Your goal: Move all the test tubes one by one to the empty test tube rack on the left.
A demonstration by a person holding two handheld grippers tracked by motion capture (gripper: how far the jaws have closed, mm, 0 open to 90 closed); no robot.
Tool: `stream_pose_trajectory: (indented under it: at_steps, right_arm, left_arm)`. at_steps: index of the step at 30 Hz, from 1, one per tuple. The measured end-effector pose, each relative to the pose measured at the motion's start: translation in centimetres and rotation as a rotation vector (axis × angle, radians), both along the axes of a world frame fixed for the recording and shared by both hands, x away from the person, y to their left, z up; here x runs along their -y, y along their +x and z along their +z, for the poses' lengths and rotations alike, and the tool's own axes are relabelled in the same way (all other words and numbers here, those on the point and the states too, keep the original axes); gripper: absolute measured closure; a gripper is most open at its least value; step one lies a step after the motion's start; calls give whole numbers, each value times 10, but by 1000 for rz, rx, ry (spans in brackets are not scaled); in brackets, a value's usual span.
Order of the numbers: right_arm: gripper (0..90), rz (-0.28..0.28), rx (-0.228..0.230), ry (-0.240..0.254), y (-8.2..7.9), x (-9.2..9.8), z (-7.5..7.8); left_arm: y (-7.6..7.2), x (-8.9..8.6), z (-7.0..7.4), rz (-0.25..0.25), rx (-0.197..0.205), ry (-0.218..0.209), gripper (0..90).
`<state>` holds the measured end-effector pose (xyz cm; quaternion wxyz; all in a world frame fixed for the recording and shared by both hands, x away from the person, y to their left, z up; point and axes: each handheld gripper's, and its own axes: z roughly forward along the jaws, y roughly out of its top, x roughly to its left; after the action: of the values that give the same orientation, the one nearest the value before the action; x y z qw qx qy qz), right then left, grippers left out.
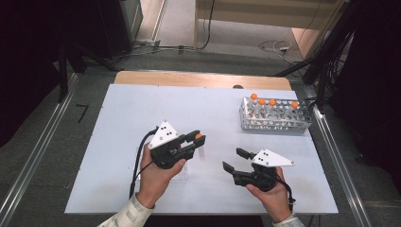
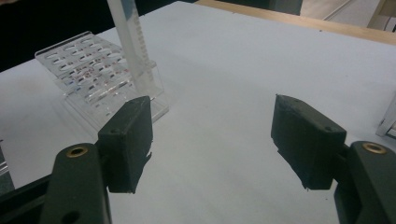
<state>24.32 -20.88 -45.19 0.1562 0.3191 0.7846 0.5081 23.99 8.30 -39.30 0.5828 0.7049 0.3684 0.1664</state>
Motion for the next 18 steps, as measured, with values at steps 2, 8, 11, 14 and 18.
stream_pose_trajectory:
  at_steps: [2, 8, 11, 14, 18]
  right_arm:
    - [282, -3, -6, -1, 0, 0, 0]
    - [282, -7, -5, -6, 1, 1, -1]
    - [283, -8, -5, -4, 1, 2, -1]
    - [283, -10, -5, -3, 1, 3, -1]
    - [283, -11, -7, -3, 1, 2, -1]
  left_arm:
    - [-1, -5, 2, 8, 3, -8, 704]
    - [-1, -20, 1, 39, -2, 0, 704]
    - [-1, -29, 1, 62, -4, -7, 705]
    - [-1, -37, 3, 83, -3, -15, 704]
    - [-1, -46, 4, 103, 1, -19, 704]
